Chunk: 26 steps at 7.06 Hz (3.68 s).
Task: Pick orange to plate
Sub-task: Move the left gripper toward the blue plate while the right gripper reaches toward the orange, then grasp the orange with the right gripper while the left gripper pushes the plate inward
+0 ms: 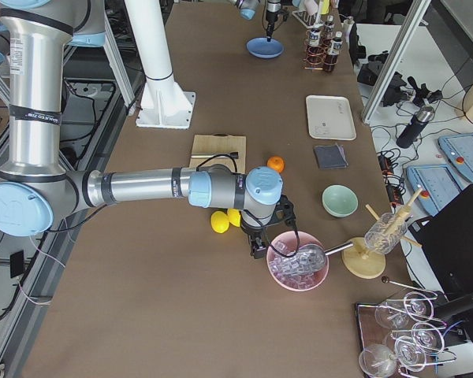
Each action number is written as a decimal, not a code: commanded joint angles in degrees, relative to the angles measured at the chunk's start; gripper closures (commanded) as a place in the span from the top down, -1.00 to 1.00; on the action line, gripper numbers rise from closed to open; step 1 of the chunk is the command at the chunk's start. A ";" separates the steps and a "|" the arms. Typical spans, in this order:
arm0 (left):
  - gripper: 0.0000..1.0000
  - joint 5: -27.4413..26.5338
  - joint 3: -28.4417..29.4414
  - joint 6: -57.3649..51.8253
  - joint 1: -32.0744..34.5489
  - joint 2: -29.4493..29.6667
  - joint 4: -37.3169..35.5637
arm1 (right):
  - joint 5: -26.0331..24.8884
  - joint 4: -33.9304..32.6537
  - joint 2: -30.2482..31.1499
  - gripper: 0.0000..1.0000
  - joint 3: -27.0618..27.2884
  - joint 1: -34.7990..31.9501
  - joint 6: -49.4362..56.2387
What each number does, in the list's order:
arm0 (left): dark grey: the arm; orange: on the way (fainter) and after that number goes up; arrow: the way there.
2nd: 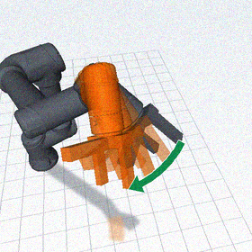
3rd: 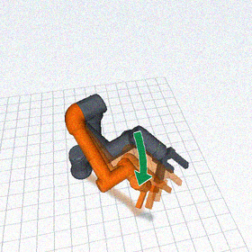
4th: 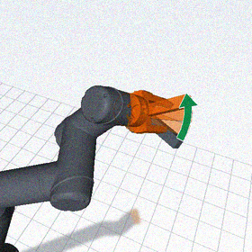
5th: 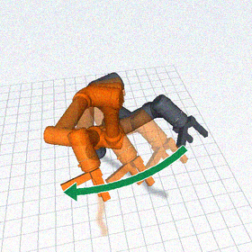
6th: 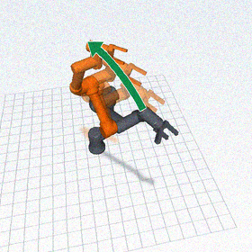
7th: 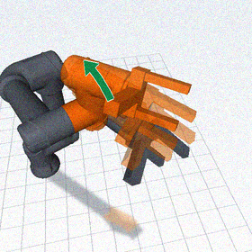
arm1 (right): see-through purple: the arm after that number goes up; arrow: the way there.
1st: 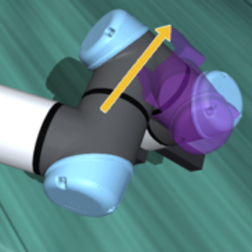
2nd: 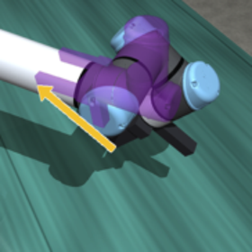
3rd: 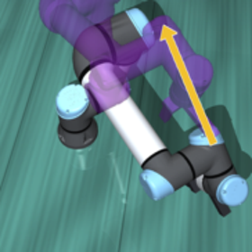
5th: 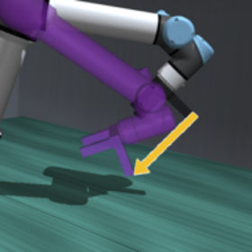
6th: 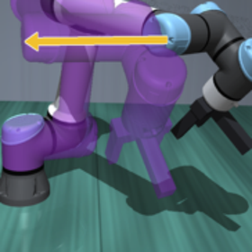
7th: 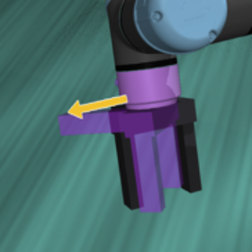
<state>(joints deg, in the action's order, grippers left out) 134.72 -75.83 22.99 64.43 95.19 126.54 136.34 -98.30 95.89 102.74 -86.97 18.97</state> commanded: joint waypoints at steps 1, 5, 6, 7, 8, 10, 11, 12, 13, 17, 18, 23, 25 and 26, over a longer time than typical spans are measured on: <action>-1.00 0.53 -2.20 6.58 -0.27 1.57 -0.07 | 1.46 0.03 -3.32 1.00 0.35 2.04 -8.45; -1.00 5.55 -14.47 31.33 -3.31 4.48 -0.51 | 1.31 5.87 -15.80 1.00 1.93 21.24 -40.66; -1.00 1.20 -18.26 37.33 -7.61 4.57 -0.42 | -1.66 13.93 -16.17 1.00 1.59 26.79 -51.65; -1.00 -1.28 -20.21 42.43 -11.48 5.00 -0.33 | -6.65 19.23 -16.95 1.00 0.45 33.03 -58.46; -1.00 -4.53 -20.75 46.23 -13.95 7.01 -0.33 | -9.48 19.89 -19.83 1.00 -1.82 35.70 -60.18; -1.00 -11.11 -22.33 55.28 -21.40 10.53 -0.51 | -13.43 19.99 -22.57 1.00 -4.82 38.09 -60.63; -1.00 -13.15 -23.12 57.15 -23.54 10.80 -0.59 | -14.77 19.99 -23.98 1.00 -6.40 38.97 -60.63; -1.00 -15.26 -23.57 59.25 -25.99 11.59 -0.68 | -16.35 19.99 -26.25 1.00 -9.55 39.67 -60.63; -1.00 -18.41 -24.18 59.97 -29.32 11.60 -0.77 | -17.76 23.21 -26.71 1.00 -11.75 40.38 -60.63; -1.00 -24.42 -24.01 63.40 -37.09 13.88 -0.95 | -17.77 26.14 -28.12 1.00 -15.37 40.74 -60.63; -1.00 -24.42 -23.92 63.49 -37.35 14.41 -1.03 | -17.77 26.23 -28.38 0.97 -16.07 40.82 -60.55; 0.93 -26.44 -23.75 64.02 -38.85 16.08 -1.30 | -17.08 25.79 -29.43 -1.00 -14.33 40.74 -60.90; 0.94 -26.18 -24.27 63.76 -38.07 16.08 -1.30 | -16.81 21.78 -32.49 -1.00 -7.34 42.30 -73.62; 0.94 -24.87 -24.62 63.49 -35.54 15.56 -1.30 | -18.29 18.61 -34.69 -1.00 -2.86 46.58 -80.17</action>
<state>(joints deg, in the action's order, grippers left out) 108.82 -100.05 86.74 26.75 111.16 125.24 119.14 -76.13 63.81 94.65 -44.19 -52.42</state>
